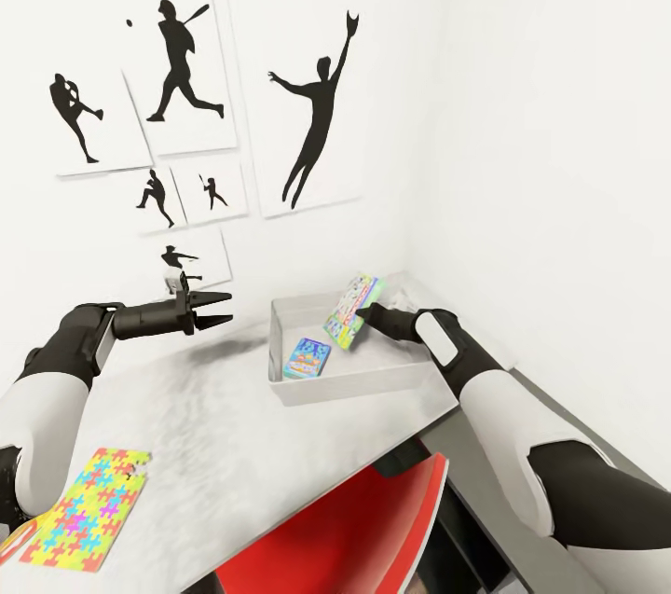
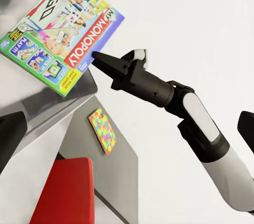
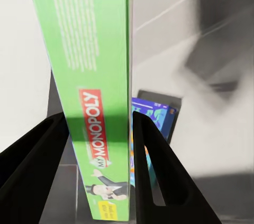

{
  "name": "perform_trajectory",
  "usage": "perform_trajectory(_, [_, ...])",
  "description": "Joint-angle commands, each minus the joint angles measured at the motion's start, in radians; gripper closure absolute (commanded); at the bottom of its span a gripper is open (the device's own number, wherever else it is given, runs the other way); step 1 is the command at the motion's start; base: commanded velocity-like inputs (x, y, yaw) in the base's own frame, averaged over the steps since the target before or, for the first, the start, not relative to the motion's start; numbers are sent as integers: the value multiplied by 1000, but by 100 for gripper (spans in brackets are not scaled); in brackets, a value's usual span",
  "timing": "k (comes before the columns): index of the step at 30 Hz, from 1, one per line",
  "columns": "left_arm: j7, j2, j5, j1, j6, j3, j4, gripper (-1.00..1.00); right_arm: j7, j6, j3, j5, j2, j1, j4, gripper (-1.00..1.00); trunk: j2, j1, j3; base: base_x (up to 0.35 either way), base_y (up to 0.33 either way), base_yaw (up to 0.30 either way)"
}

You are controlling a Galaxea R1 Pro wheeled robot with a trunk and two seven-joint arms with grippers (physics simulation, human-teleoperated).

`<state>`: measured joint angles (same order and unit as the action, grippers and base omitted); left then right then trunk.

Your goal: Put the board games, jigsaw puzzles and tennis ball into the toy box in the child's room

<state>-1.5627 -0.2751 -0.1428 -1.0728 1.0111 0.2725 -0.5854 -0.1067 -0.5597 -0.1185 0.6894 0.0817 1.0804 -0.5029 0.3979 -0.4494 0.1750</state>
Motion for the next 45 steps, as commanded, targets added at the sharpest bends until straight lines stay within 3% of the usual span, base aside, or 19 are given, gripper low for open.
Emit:
perform_trajectory(1, [-8, 1, -11, -1, 11, 4, -1, -100, -2, -3, -1, -2, 0, 1, 0, 100, 2, -1, 2, 0, 0, 0])
perform_trajectory(12, [-8, 0, -11, -1, 11, 4, -1, -100, -2, -2, -1, -2, -1, 1, 0, 100, 2, -1, 2, 0, 0, 0])
perform_trajectory(13, [-8, 0, -11, -1, 11, 4, -1, -100, -2, -2, -1, -2, -1, 1, 0, -100, 2, -1, 2, 0, 0, 0])
perform_trajectory(35, [-8, -1, -11, -1, 11, 5, -1, -100, -3, -5, -1, -1, -10, 1, -5, -100, 2, -1, 2, 0, 0, 0])
perform_trajectory(45, [-8, -7, -9, -1, 8, 3, -5, -100, -16, -31, 4, 10, -16, -7, -124, -100, 2, -1, -7, 0, 0, 0])
